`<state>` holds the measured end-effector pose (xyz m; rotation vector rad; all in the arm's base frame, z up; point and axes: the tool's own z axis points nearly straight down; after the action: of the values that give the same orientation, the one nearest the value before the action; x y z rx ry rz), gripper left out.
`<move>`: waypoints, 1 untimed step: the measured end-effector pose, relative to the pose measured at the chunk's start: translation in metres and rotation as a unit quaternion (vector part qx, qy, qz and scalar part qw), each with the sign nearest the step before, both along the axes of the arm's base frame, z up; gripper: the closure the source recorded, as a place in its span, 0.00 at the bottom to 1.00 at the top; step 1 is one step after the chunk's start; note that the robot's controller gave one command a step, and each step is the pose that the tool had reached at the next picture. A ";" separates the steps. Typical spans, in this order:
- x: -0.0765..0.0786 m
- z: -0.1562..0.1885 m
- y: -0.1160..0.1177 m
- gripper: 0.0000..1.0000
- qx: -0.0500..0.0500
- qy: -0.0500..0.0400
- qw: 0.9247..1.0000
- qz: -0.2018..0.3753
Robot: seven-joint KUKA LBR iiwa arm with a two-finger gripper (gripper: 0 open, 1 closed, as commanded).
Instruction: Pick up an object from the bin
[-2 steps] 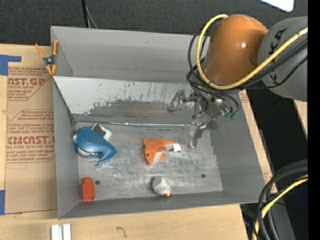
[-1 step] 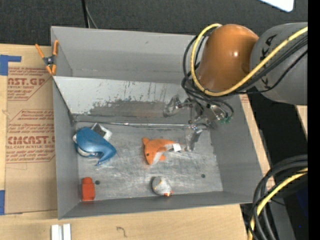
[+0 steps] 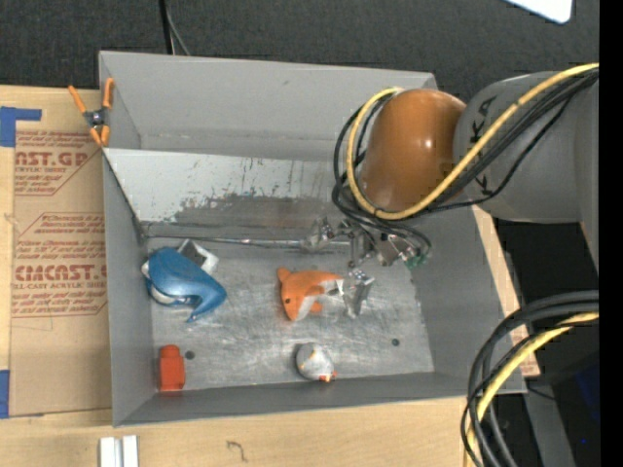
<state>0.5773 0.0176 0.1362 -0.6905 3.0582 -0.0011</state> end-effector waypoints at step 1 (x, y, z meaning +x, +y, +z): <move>-0.012 -0.057 0.015 1.00 0.001 0.000 0.999 -0.040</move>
Offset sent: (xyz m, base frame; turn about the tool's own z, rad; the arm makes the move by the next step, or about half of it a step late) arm 0.0000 0.0000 0.0000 0.0000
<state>0.5658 0.0322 0.0788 -0.5665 3.0838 0.0020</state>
